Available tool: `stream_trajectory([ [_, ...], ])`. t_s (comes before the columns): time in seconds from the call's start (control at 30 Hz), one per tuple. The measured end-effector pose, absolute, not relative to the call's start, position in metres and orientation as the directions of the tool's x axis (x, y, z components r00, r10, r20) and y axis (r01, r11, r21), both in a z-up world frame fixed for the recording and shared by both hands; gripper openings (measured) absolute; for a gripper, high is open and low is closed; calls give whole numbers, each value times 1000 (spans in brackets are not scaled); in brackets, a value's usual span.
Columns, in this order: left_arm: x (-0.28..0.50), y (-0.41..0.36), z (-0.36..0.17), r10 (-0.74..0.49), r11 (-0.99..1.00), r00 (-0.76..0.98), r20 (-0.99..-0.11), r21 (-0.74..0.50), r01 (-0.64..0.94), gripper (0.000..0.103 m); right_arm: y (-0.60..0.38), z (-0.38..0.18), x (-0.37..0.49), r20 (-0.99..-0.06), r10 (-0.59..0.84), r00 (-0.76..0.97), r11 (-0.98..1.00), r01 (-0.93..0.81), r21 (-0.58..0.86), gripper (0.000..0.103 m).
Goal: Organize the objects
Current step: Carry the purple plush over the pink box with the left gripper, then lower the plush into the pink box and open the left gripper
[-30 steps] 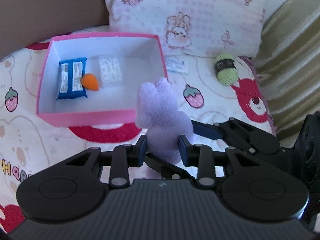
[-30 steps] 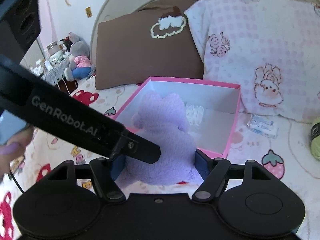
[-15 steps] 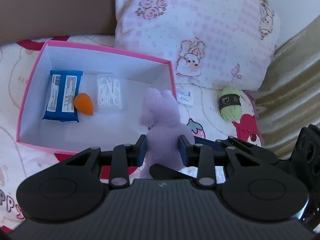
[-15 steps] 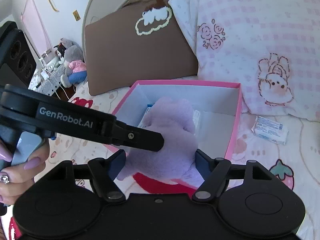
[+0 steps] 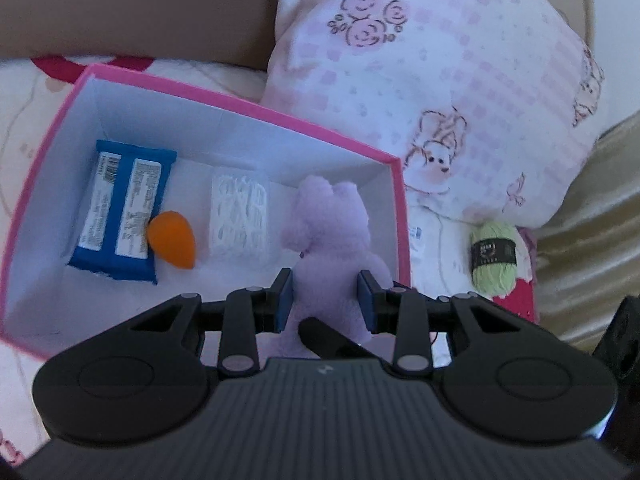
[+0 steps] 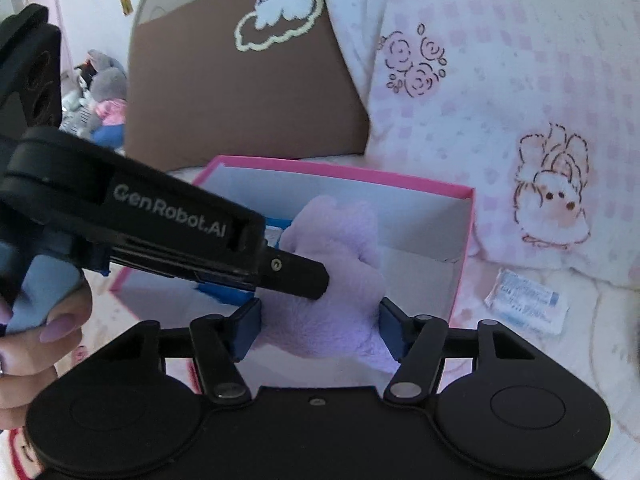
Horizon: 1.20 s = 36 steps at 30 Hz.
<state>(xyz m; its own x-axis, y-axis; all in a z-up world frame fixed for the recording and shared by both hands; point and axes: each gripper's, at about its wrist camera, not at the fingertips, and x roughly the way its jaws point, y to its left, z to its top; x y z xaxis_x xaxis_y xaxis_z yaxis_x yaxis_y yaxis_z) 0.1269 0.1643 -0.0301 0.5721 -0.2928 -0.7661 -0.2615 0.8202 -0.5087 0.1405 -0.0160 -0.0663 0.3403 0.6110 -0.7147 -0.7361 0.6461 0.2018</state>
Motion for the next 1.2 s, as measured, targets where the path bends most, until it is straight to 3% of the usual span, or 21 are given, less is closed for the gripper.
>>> stream_trajectory([
  [0.23,160,177,-46,-340,809,571,-748,-542,-229,33,3,-75,163,-737,550,393,687,-714,132,64],
  [0.5,192,209,-99,-475,670,543,-692,-685,-286,34,34,-94,189,-818,428,384,686,-727,18,65],
  [0.67,198,218,-115,-478,654,527,-702,-686,-319,34,55,-106,182,-841,365,398,603,-790,-112,66],
  [0.9,204,210,-119,-459,671,520,-720,-665,-329,33,54,-112,186,-842,359,404,590,-797,-131,66],
  [1.03,209,200,-117,-423,701,519,-743,-631,-333,24,47,-109,183,-823,362,437,576,-799,-171,69],
  [1.1,211,196,-115,-400,718,523,-753,-612,-332,19,40,-108,182,-816,381,435,567,-807,-166,62],
  [1.13,212,196,-115,-390,721,523,-758,-605,-337,18,37,-108,181,-812,397,427,556,-816,-157,54],
  [1.17,213,195,-116,-393,720,521,-757,-606,-338,17,34,-108,182,-816,406,412,551,-822,-141,37],
  [1.2,213,194,-117,-400,716,519,-755,-611,-338,17,32,-108,183,-820,409,401,552,-824,-127,33],
])
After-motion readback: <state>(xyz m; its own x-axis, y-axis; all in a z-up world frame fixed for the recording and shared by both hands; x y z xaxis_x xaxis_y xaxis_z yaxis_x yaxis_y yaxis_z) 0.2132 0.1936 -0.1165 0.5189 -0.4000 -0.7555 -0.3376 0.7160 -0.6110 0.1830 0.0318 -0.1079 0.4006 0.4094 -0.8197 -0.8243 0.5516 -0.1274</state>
